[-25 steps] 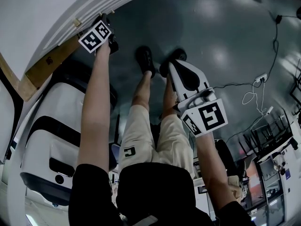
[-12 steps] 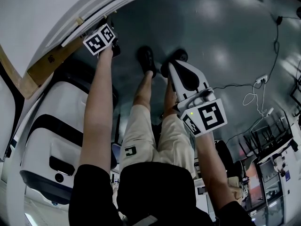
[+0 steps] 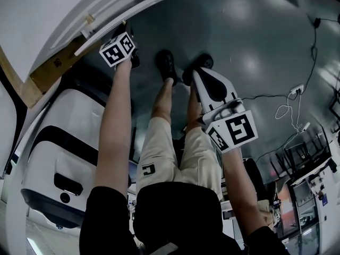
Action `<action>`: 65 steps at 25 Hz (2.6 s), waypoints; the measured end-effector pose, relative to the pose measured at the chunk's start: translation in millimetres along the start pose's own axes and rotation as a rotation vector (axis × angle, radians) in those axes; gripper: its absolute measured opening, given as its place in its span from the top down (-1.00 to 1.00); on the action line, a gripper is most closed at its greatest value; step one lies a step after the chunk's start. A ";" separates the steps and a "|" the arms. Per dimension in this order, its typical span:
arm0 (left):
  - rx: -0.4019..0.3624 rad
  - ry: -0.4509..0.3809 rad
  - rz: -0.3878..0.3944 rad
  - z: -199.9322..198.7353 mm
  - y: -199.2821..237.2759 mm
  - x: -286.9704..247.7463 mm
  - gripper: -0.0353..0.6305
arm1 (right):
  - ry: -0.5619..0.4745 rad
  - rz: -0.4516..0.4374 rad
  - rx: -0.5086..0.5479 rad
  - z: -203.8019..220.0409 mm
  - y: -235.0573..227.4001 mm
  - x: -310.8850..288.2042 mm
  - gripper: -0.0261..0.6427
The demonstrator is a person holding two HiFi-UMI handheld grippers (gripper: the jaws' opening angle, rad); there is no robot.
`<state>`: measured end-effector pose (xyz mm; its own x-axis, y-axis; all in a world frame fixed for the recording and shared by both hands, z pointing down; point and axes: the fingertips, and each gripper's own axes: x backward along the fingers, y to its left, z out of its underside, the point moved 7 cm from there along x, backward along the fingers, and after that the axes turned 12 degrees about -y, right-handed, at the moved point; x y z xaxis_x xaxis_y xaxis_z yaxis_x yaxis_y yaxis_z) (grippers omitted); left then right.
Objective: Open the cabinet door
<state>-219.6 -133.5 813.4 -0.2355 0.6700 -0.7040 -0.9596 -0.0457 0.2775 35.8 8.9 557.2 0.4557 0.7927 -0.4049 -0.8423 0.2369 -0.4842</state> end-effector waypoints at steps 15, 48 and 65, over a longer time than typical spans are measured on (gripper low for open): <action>0.038 0.034 -0.019 56.9 -18.4 39.7 0.64 | 0.015 -0.047 -0.004 6.0 -0.2 5.6 0.87; 0.096 0.117 -0.089 134.0 -50.6 100.8 0.64 | 0.062 -0.127 0.010 2.2 -17.2 33.5 0.87; 0.091 0.138 -0.095 149.3 -57.3 116.3 0.64 | 0.082 -0.156 0.037 -2.1 -7.7 43.3 0.87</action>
<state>-169.0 57.7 813.2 -0.1697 0.5598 -0.8110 -0.9622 0.0839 0.2592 62.6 40.2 541.7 0.6023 0.6966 -0.3898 -0.7690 0.3753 -0.5175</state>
